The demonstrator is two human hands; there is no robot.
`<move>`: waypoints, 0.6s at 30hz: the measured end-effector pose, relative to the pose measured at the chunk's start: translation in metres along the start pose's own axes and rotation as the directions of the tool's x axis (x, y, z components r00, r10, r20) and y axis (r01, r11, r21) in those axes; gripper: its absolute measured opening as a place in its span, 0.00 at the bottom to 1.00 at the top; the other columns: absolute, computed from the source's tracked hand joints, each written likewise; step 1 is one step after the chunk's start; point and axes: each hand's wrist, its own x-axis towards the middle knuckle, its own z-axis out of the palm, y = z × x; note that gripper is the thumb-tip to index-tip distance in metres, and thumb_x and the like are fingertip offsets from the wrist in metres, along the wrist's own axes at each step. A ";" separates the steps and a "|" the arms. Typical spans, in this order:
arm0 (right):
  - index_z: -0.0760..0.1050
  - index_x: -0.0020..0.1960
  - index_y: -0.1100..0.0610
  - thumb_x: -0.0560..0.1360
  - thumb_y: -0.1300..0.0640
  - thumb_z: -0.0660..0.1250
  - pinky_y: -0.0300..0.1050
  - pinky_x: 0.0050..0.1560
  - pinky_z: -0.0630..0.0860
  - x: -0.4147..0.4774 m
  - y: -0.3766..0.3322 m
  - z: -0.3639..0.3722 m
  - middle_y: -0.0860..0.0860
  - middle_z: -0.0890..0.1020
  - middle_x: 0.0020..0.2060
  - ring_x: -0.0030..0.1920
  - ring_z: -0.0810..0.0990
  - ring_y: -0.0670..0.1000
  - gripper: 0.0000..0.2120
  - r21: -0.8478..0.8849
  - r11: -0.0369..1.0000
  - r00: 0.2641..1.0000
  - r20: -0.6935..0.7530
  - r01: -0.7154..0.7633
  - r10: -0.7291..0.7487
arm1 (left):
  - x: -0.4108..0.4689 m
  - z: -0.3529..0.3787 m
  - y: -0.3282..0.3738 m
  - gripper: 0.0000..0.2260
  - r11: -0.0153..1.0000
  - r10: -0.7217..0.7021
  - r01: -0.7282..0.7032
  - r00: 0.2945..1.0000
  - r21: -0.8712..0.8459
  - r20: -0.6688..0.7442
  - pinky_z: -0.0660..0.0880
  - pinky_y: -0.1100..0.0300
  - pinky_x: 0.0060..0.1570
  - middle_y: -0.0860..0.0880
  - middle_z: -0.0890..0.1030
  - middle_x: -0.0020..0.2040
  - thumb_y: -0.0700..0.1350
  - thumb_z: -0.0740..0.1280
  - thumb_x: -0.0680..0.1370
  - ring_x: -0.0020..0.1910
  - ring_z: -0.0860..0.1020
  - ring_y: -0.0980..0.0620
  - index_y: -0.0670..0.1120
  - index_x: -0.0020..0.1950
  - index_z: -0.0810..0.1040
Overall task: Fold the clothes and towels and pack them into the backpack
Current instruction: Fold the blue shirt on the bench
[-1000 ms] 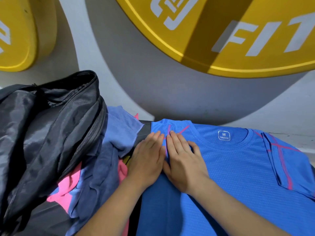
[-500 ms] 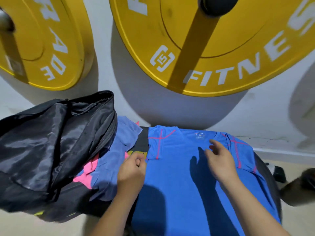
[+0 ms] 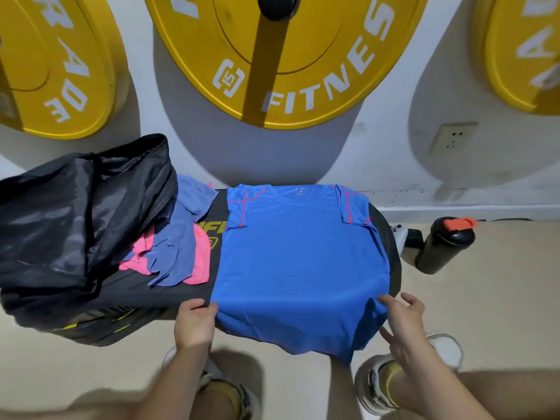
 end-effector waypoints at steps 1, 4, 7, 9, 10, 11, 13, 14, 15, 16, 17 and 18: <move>0.61 0.67 0.53 0.74 0.61 0.67 0.60 0.56 0.73 0.001 0.004 -0.002 0.57 0.72 0.57 0.52 0.73 0.56 0.24 -0.015 1.000 0.999 0.046 -0.025 0.026 | -0.003 0.001 0.001 0.07 1.000 0.011 -0.011 1.000 -0.001 0.022 0.70 0.54 0.47 0.45 0.74 0.41 0.40 0.70 0.74 0.42 0.73 0.44 0.44 0.44 0.72; 0.63 0.67 0.57 0.73 0.65 0.67 0.53 0.50 0.70 0.001 0.012 -0.004 0.57 0.73 0.57 0.53 0.73 0.56 0.25 -0.156 0.988 0.996 0.094 0.012 0.003 | -0.010 0.003 -0.001 0.17 1.000 0.020 -0.018 0.997 -0.015 0.074 0.62 0.57 0.42 0.46 0.68 0.39 0.38 0.70 0.74 0.40 0.66 0.48 0.48 0.32 0.64; 0.61 0.71 0.57 0.73 0.68 0.66 0.49 0.49 0.69 0.004 0.012 -0.005 0.53 0.70 0.59 0.53 0.70 0.54 0.29 -0.266 0.957 0.992 0.083 0.116 -0.097 | -0.008 0.006 -0.008 0.18 0.999 -0.012 0.015 0.997 -0.035 0.081 0.61 0.57 0.36 0.46 0.67 0.35 0.38 0.71 0.74 0.38 0.66 0.49 0.47 0.31 0.64; 0.62 0.71 0.57 0.73 0.69 0.64 0.48 0.46 0.70 0.009 0.009 -0.006 0.51 0.70 0.56 0.53 0.71 0.54 0.28 -0.306 0.935 0.981 0.123 0.181 -0.149 | -0.007 0.005 -0.010 0.16 0.999 -0.029 0.033 0.995 -0.041 0.097 0.62 0.57 0.35 0.47 0.69 0.34 0.38 0.71 0.74 0.37 0.67 0.49 0.46 0.32 0.67; 0.63 0.70 0.57 0.74 0.69 0.64 0.47 0.43 0.70 0.013 0.008 -0.007 0.52 0.72 0.55 0.51 0.72 0.54 0.26 -0.329 0.922 0.977 0.135 0.204 -0.168 | -0.005 0.004 -0.011 0.13 0.998 -0.037 0.042 0.993 -0.044 0.113 0.65 0.57 0.38 0.47 0.72 0.35 0.38 0.71 0.74 0.38 0.69 0.48 0.45 0.33 0.70; 0.64 0.68 0.58 0.74 0.69 0.64 0.47 0.40 0.71 0.018 0.007 -0.008 0.54 0.74 0.53 0.49 0.73 0.55 0.25 -0.348 0.913 0.976 0.134 0.211 -0.174 | -0.004 0.004 -0.013 0.09 0.997 -0.054 0.061 0.988 -0.050 0.144 0.69 0.57 0.42 0.47 0.75 0.38 0.38 0.71 0.74 0.41 0.72 0.47 0.43 0.36 0.74; 0.66 0.62 0.60 0.73 0.70 0.64 0.48 0.35 0.70 0.025 0.008 -0.009 0.58 0.76 0.48 0.42 0.74 0.54 0.19 -0.403 0.892 0.978 0.124 0.205 -0.169 | -0.002 0.003 -0.017 0.03 0.995 -0.092 0.097 0.970 -0.012 0.223 0.72 0.56 0.47 0.45 0.80 0.43 0.38 0.71 0.74 0.45 0.77 0.45 0.41 0.44 0.78; 0.68 0.57 0.60 0.72 0.70 0.65 0.47 0.35 0.69 0.028 0.009 -0.010 0.59 0.76 0.46 0.39 0.73 0.54 0.16 -0.441 0.873 0.978 0.127 0.207 -0.168 | 0.000 0.004 -0.020 0.02 0.995 -0.097 0.096 0.961 0.018 0.261 0.73 0.55 0.47 0.45 0.81 0.44 0.37 0.72 0.74 0.45 0.78 0.44 0.40 0.44 0.80; 0.69 0.51 0.61 0.71 0.70 0.66 0.48 0.35 0.69 0.032 0.011 -0.010 0.59 0.76 0.44 0.38 0.72 0.54 0.12 -0.474 0.855 0.977 0.137 0.210 -0.164 | 0.002 0.005 -0.023 0.02 0.995 -0.100 0.088 0.951 0.053 0.292 0.74 0.54 0.47 0.45 0.82 0.43 0.36 0.73 0.73 0.45 0.79 0.44 0.41 0.43 0.81; 0.70 0.46 0.60 0.70 0.69 0.67 0.48 0.36 0.69 0.034 0.013 -0.010 0.59 0.77 0.43 0.37 0.73 0.54 0.09 -0.506 0.837 0.977 0.152 0.208 -0.151 | 0.003 0.006 -0.027 0.03 0.993 -0.098 0.072 0.943 0.093 0.318 0.75 0.54 0.47 0.45 0.82 0.43 0.36 0.73 0.72 0.45 0.79 0.43 0.42 0.42 0.81; 0.71 0.44 0.60 0.69 0.68 0.69 0.48 0.38 0.70 0.037 0.016 -0.010 0.58 0.78 0.42 0.38 0.74 0.54 0.08 -0.539 0.816 0.975 0.174 0.211 -0.137 | 0.003 0.007 -0.030 0.04 0.988 -0.102 0.056 0.934 0.141 0.342 0.76 0.54 0.46 0.45 0.82 0.42 0.36 0.74 0.71 0.44 0.79 0.44 0.43 0.42 0.80; 0.74 0.45 0.59 0.69 0.66 0.70 0.49 0.40 0.73 0.038 0.019 -0.011 0.57 0.80 0.43 0.40 0.77 0.55 0.07 -0.578 0.788 0.973 0.198 0.211 -0.116 | 0.003 0.008 -0.032 0.06 0.980 -0.116 0.047 0.924 0.194 0.364 0.75 0.55 0.43 0.45 0.82 0.41 0.38 0.75 0.69 0.43 0.78 0.45 0.43 0.42 0.80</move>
